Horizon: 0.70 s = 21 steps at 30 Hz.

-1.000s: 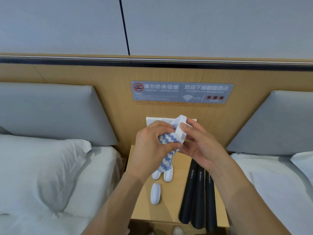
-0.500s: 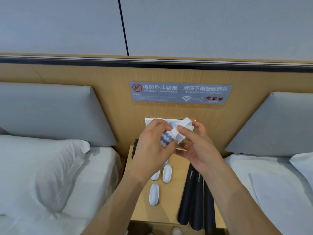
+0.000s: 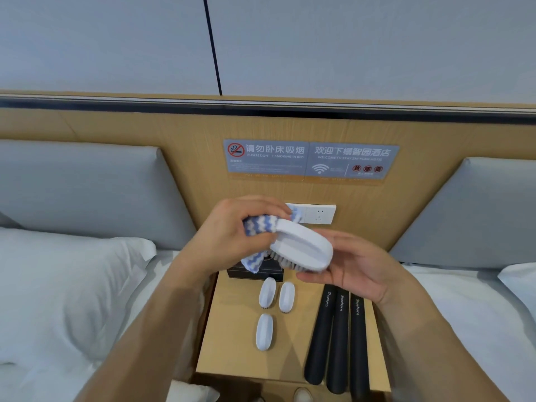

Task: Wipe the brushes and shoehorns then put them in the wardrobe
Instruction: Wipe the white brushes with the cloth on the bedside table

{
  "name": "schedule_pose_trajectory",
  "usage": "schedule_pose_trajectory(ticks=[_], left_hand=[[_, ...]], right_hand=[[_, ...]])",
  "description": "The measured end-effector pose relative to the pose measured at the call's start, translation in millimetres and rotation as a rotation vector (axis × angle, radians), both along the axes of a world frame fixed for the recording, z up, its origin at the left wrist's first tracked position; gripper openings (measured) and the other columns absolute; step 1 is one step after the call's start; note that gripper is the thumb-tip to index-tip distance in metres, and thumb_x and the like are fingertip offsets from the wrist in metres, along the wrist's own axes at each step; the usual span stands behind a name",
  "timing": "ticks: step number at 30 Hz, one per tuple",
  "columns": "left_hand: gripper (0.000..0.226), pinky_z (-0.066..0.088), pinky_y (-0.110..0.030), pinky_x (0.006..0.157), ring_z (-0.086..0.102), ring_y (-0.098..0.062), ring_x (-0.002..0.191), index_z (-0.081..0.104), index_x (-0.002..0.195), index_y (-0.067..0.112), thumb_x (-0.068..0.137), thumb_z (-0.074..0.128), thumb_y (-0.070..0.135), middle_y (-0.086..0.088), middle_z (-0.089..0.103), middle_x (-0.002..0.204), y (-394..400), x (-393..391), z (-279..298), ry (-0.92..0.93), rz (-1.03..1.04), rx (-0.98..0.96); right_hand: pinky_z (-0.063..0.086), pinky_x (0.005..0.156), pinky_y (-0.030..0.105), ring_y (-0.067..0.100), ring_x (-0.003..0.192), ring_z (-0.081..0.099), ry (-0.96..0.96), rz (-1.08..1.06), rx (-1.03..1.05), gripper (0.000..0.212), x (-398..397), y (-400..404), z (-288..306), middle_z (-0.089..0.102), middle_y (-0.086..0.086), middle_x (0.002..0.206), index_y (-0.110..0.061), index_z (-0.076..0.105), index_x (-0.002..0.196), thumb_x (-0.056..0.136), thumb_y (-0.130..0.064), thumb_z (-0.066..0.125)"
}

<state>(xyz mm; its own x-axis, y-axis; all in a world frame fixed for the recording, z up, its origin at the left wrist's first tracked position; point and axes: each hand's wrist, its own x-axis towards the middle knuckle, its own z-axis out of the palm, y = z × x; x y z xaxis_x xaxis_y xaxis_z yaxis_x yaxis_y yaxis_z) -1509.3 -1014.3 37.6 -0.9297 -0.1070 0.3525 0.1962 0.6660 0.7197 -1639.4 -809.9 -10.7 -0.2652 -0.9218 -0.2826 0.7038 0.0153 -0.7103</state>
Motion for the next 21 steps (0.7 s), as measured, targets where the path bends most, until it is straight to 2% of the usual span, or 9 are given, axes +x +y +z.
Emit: schedule_pose_trajectory(ticks=[2,4,6,8,11,14,16,18,21], left_hand=[[0.038,0.049,-0.02,0.094,0.064,-0.004,0.11,0.074,0.109,0.014,0.077,0.072,-0.005,0.011,0.071,0.115,6.6,-1.8,-5.8,0.019,0.081,0.102],[0.035,0.053,-0.022,0.089,0.067,-0.002,0.102,0.075,0.109,0.017,0.08,0.072,-0.002,0.013,0.073,0.108,15.3,-4.8,-14.4,0.03,0.218,0.214],[0.03,0.055,-0.022,0.08,0.069,-0.002,0.09,0.077,0.104,0.023,0.082,0.072,0.003,0.016,0.075,0.097,23.4,-7.9,-23.3,0.025,0.382,0.298],[0.024,0.056,-0.023,0.075,0.069,-0.003,0.084,0.077,0.099,0.025,0.084,0.071,0.007,0.015,0.075,0.089,32.1,-10.7,-29.7,0.039,0.517,0.335],[0.02,0.052,-0.014,0.063,0.067,-0.001,0.074,0.074,0.087,0.033,0.086,0.07,0.014,0.017,0.073,0.079,44.1,-14.8,-31.9,0.095,0.617,0.44],[0.018,0.047,-0.007,0.062,0.067,0.002,0.079,0.074,0.093,0.034,0.084,0.073,0.019,0.015,0.072,0.086,53.1,-18.3,-32.0,0.134,0.661,0.511],[0.029,0.045,-0.005,0.071,0.063,0.006,0.092,0.073,0.107,0.029,0.082,0.074,0.014,0.017,0.067,0.103,54.8,-17.1,-34.5,0.168,0.668,0.423],[0.03,0.044,-0.005,0.078,0.059,0.004,0.103,0.072,0.112,0.022,0.085,0.07,0.009,0.016,0.062,0.118,53.6,-14.1,-37.2,0.189,0.607,0.282],[0.028,0.047,-0.021,0.089,0.055,-0.011,0.114,0.07,0.113,0.018,0.09,0.062,0.005,0.014,0.054,0.132,46.9,-7.6,-40.6,0.138,0.4,0.076]], right_hand=[[0.055,0.09,0.054,0.045,0.121,0.059,-0.015,0.029,-0.087,0.061,7.5,-2.5,-6.9,0.054,0.028,0.139,0.002,0.052,0.139,0.083,-0.003,0.074],[0.052,0.097,0.057,0.043,0.128,0.055,0.029,-0.022,-0.132,0.052,15.5,-7.4,-14.7,0.054,0.023,0.142,-0.005,0.053,0.141,0.09,0.004,0.061],[0.049,0.102,0.056,0.038,0.131,0.054,0.108,-0.116,-0.143,0.052,23.5,-12.8,-18.0,0.056,0.017,0.143,-0.013,0.056,0.14,0.092,0.006,0.058],[0.049,0.103,0.052,0.032,0.131,0.055,0.19,-0.211,-0.125,0.055,31.3,-17.8,-19.2,0.058,0.01,0.143,-0.021,0.059,0.139,0.088,0.002,0.062],[0.052,0.099,0.042,0.028,0.133,0.054,0.243,-0.296,-0.146,0.06,41.1,-27.6,-20.6,0.057,0.006,0.144,-0.021,0.054,0.142,0.087,0.001,0.063],[0.053,0.099,0.038,0.027,0.133,0.054,0.236,-0.356,-0.18,0.061,48.7,-37.5,-19.7,0.057,0.007,0.144,-0.017,0.049,0.146,0.09,0.003,0.061],[0.054,0.096,0.036,0.026,0.132,0.055,0.207,-0.387,-0.194,0.061,51.4,-41.8,-17.0,0.058,0.008,0.142,-0.02,0.05,0.145,0.089,-0.002,0.064],[0.055,0.094,0.033,0.026,0.13,0.057,0.193,-0.402,-0.211,0.059,49.4,-43.2,-13.5,0.058,0.01,0.141,-0.022,0.051,0.144,0.089,-0.007,0.065],[0.054,0.095,0.035,0.027,0.125,0.058,0.19,-0.397,-0.205,0.056,40.3,-39.6,-10.4,0.057,0.016,0.14,-0.022,0.049,0.146,0.093,-0.009,0.062]])
